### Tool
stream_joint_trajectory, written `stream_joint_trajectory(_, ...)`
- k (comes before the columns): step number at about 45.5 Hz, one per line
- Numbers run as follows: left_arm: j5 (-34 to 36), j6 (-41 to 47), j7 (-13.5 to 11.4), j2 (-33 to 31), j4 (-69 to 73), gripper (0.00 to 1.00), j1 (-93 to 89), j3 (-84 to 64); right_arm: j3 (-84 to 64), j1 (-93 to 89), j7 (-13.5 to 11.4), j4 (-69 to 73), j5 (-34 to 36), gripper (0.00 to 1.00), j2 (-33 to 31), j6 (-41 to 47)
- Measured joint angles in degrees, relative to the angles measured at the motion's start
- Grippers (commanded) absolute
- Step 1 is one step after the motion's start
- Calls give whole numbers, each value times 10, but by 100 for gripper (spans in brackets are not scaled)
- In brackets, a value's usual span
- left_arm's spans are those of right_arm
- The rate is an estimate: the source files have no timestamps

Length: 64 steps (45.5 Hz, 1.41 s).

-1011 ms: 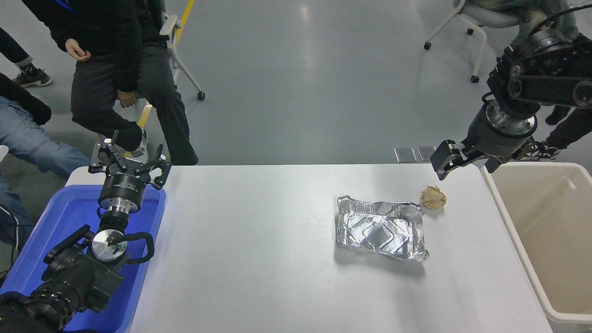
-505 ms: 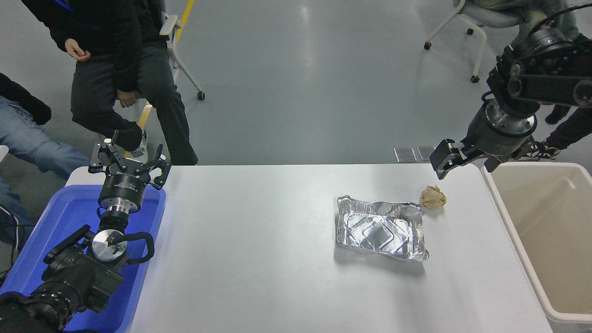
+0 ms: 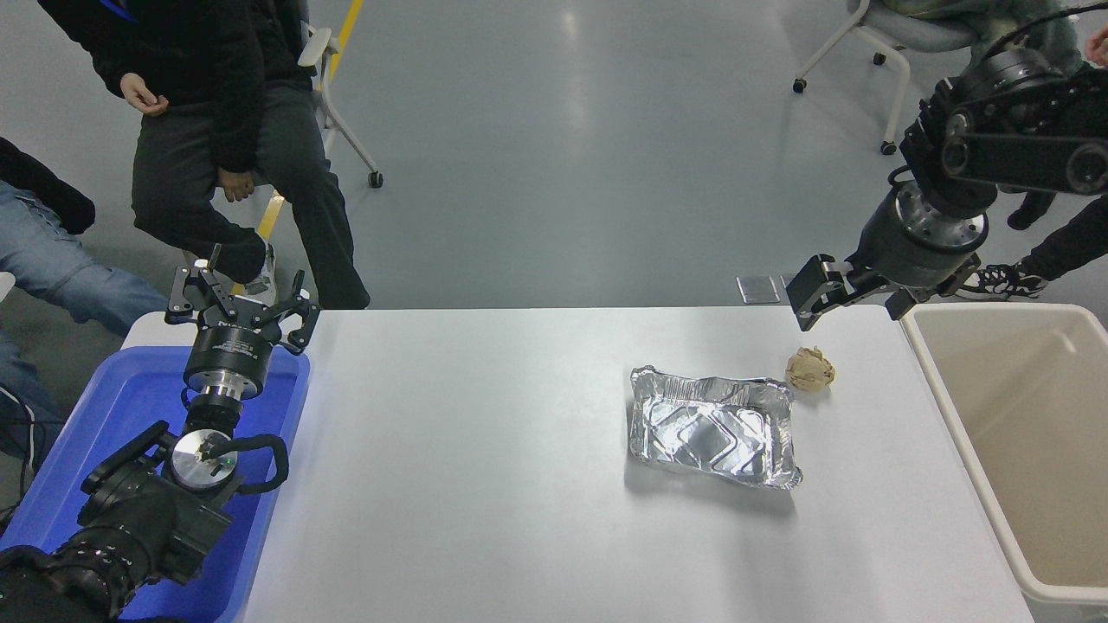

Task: Pick up foil plate and place in dustbin

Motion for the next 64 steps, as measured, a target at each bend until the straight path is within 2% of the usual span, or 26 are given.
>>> stream_joint_trajectory(36,0,0,0,0,0,99,0,0,-8,-81,-1,-34,6,100,25,-4)
stream_joint_trajectory(53,0,0,0,0,0,99,0,0,25,-183,-1,-49,7,100,27,-133)
stream_joint_trajectory(64,0,0,0,0,0,99,0,0,50,-245,-3,-77,6,100,27,-176)
